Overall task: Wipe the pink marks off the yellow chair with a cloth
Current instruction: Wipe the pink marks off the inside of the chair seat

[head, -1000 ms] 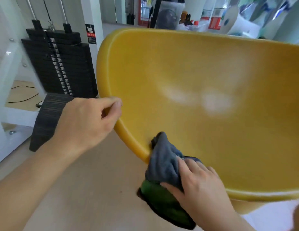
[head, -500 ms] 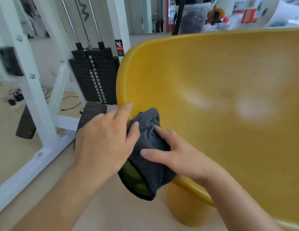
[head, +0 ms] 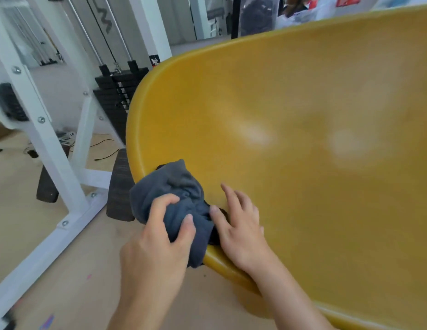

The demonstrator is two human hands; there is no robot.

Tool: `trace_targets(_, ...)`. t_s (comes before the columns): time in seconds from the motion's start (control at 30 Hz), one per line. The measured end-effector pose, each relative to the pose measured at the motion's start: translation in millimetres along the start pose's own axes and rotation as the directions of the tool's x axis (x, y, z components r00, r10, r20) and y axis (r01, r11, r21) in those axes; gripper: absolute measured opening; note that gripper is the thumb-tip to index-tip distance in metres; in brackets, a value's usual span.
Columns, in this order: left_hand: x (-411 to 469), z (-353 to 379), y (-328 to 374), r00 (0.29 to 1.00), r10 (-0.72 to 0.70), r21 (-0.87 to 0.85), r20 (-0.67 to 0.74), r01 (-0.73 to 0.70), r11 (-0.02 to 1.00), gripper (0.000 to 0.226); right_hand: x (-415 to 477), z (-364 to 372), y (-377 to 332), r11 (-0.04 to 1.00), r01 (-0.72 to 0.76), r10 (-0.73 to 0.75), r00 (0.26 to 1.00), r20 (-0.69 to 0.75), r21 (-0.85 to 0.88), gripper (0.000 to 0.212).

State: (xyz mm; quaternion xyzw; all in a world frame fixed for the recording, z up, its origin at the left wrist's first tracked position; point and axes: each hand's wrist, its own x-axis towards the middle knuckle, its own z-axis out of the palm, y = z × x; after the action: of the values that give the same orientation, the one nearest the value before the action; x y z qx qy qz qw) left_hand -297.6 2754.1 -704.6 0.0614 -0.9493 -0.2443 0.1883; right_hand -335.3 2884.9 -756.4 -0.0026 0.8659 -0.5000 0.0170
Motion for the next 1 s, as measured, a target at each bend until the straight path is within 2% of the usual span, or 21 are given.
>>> trace_targets(0.07, 4, 1, 2, 0.998, -0.003, 0.011, -0.057, 0.003, 1.000, 0.028, -2, 1, -1, 0.994, 0.032, -0.021, 0.995, 0.098, -0.108, 0.057)
trace_targets(0.17, 23, -2, 1, 0.992, 0.020, 0.061, -0.126, -0.013, 0.998, 0.029, -4, -3, -2, 0.993, 0.014, 0.002, 0.991, 0.135, -0.118, 0.059)
trace_targets(0.43, 100, -21, 2, 0.997, 0.072, 0.162, -0.023, -0.068, 0.984, 0.028, -11, -6, -12, 0.959, 0.027, 0.034, 0.977, 0.209, -0.283, 0.052)
trace_targets(0.57, 159, -26, 20, 0.994, 0.100, 0.292, -0.054, -0.080, 0.953, 0.024, -11, -7, -11, 0.964, 0.017, 0.032, 0.983, 0.179, -0.265, 0.049)
trace_targets(0.67, 204, -19, 41, 0.983, 0.177, 0.476, -0.058, -0.128, 0.870, 0.021, -15, -6, -11, 0.965, 0.022, 0.020, 0.987, 0.158, -0.262, 0.047)
trace_targets(0.77, 220, -8, 42, 0.958, 0.283, 0.559, -0.047, -0.210, 0.802, 0.038, -13, -17, -6, 0.982, 0.040, -0.004, 0.982, 0.190, -0.185, 0.047)
trace_targets(0.83, 207, -12, 44, 0.926, 0.378, 0.521, -0.018, -0.314, 0.793, 0.037, -8, -41, -9, 0.995, -0.058, 0.045, 0.985, 0.166, 0.078, 0.050)
trace_targets(0.9, 187, -24, 55, 0.894, 0.445, 0.301, -0.055, -0.410, 0.861, 0.042, 0, -71, -16, 0.932, -0.123, 0.102, 0.992, 0.080, 0.340, 0.067)
trace_targets(0.93, 177, -29, 65, 0.897, 0.436, 0.158, -0.071, -0.422, 0.893, 0.045, 4, -84, -21, 0.922, -0.102, 0.093, 0.995, 0.042, 0.373, 0.074)
trace_targets(0.97, 168, -30, 76, 0.907, 0.415, 0.035, -0.065, -0.414, 0.910, 0.049, 8, -95, -24, 0.941, -0.065, 0.065, 0.998, 0.010, 0.332, 0.077)
trace_targets(1.0, 165, -21, 87, 0.919, 0.392, -0.075, -0.050, -0.395, 0.916, 0.051, 10, -105, -27, 0.979, -0.016, 0.016, 1.000, 0.002, 0.204, 0.075)
